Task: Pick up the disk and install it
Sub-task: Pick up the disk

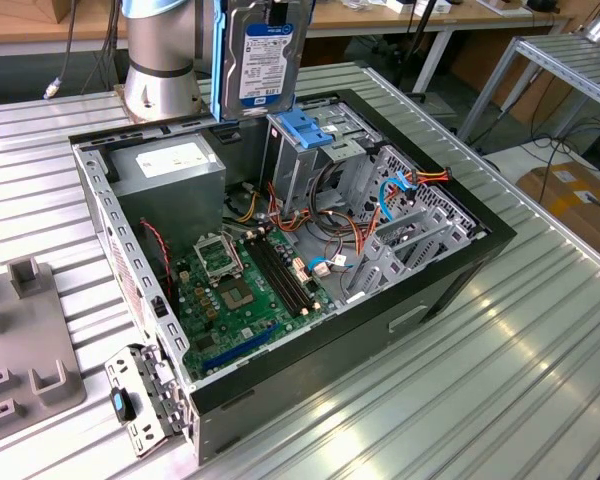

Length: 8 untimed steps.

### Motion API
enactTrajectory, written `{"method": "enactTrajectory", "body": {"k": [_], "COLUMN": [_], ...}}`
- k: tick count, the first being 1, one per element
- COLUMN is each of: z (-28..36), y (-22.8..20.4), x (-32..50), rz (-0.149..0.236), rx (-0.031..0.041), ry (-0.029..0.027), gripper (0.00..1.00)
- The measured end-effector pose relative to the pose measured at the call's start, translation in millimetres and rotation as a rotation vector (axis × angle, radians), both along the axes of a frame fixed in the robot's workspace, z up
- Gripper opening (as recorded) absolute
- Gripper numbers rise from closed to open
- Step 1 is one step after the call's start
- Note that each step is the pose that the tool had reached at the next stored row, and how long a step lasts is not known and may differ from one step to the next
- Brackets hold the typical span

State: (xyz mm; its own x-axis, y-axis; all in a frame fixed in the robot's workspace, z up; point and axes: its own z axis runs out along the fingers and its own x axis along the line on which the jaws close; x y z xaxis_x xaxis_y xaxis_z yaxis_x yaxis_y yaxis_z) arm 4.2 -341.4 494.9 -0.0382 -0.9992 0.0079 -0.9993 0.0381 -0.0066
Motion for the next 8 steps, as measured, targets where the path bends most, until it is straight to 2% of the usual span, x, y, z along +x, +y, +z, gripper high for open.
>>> {"method": "enactTrajectory", "body": {"k": [3, 6, 8], "z": [0.0, -0.1, -0.2], "y": [0.0, 0.0, 0.0], "x": [1.3, 8.6, 16.5], "rz": [0.0, 0.0, 0.0], "rx": [-0.0001, 0.0, 0.0001], "ry": [0.0001, 0.0, 0.0], "gripper": [0.35, 0.35, 0.35]}}
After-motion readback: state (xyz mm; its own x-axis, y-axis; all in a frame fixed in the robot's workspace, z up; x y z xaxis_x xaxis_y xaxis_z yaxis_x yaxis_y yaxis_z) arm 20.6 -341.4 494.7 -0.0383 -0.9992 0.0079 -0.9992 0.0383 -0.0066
